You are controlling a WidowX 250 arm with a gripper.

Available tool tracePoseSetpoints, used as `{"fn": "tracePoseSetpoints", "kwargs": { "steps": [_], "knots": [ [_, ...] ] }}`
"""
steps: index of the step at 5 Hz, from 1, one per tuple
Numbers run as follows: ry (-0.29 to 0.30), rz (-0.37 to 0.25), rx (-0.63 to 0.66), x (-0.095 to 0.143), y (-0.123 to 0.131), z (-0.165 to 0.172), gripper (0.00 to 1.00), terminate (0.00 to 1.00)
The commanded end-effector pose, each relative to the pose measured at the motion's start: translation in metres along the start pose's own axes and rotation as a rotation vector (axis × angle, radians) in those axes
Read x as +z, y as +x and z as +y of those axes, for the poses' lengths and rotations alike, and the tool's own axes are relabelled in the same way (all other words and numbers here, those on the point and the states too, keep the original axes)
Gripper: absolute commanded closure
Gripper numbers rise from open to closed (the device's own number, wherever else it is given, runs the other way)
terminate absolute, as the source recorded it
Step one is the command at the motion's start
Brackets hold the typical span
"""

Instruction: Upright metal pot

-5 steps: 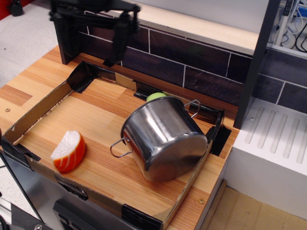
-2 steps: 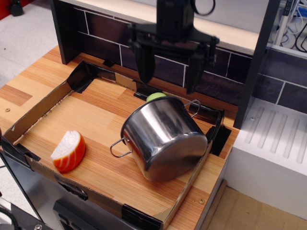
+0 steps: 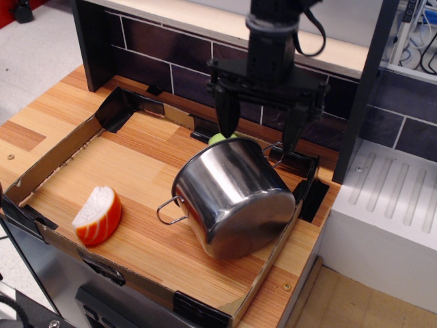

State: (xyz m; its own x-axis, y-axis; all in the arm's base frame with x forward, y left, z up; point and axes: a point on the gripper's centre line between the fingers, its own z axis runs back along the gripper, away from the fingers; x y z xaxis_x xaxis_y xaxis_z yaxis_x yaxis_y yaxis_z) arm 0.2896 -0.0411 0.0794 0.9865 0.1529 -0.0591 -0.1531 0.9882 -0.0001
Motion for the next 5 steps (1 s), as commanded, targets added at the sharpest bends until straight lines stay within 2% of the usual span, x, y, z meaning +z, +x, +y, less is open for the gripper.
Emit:
{"fn": "tracePoseSetpoints", "kwargs": {
  "steps": [1, 5],
  "knots": [
    [-0.039, 0.028, 0.015, -0.001, 0.002, -0.008, 0.00, 0.00],
    [-0.040, 0.089, -0.017, -0.022, -0.003, -0.014, 0.00, 0.00]
  ]
}}
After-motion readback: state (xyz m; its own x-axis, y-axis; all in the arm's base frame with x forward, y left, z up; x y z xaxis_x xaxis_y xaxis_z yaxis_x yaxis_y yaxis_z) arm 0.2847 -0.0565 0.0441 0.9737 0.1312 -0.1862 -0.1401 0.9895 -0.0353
